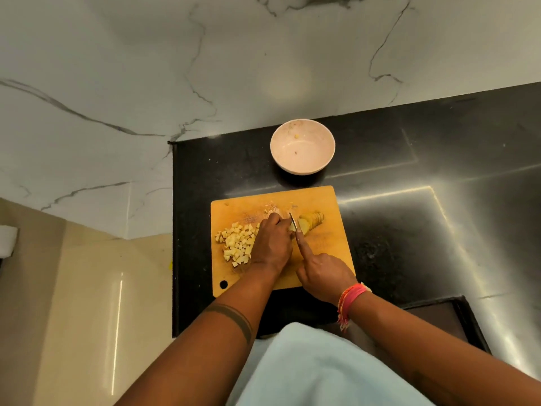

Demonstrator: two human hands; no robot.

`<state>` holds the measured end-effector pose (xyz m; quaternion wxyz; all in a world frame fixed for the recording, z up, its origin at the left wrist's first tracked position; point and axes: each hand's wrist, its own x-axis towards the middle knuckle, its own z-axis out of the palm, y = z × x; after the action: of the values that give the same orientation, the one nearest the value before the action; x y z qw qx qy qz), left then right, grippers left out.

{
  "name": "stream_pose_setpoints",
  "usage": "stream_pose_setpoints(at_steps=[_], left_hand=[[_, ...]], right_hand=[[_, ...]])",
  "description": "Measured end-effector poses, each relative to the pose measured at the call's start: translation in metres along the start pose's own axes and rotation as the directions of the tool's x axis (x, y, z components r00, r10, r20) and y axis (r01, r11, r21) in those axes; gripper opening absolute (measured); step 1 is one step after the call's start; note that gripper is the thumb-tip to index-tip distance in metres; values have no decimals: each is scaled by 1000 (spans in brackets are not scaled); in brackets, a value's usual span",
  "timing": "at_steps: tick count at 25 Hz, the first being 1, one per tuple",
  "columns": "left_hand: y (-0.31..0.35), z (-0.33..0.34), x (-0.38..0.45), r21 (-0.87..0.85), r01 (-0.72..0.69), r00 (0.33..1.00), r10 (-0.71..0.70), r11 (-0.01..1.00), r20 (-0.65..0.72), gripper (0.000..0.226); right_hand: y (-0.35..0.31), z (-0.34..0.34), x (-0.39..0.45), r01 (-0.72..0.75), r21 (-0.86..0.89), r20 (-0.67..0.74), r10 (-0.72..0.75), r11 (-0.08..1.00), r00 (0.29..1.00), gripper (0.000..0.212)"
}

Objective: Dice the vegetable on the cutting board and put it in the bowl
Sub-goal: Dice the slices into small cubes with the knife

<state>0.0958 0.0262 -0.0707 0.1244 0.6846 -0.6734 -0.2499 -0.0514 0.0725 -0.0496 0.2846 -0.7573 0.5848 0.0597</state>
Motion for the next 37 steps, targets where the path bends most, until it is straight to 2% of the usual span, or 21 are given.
stream_pose_setpoints(at_steps=[9,16,19,27,31,37], left_hand=[[-1,-1,0,-14,23,1000,-23,1000,-13,35],[-5,-5,4,14,-31,999,31,999,22,30],[-4,-5,4,25,-14,1000,13,1000,29,32],[6,-4,2,67,40,999,-40,997,-1,30],[6,-3,2,87,47,999,-45,995,-19,30],[7,-2,0,41,74,997,-72,996,-38,32]], right_hand=[[-6,-11,-3,10,-20,-13,-11,1000,1000,70],[-16,-4,-3,-57,-49,-48,54,997,997,72],[-14,5,-7,-62,-31,-43,61,998,997,72],[5,8,-28,8,-80,4,-7,997,1000,75],[8,14,-40,20,-47,15,-19,999,1000,77],[13,13,-56,29,-30,38,-27,999,999,75]])
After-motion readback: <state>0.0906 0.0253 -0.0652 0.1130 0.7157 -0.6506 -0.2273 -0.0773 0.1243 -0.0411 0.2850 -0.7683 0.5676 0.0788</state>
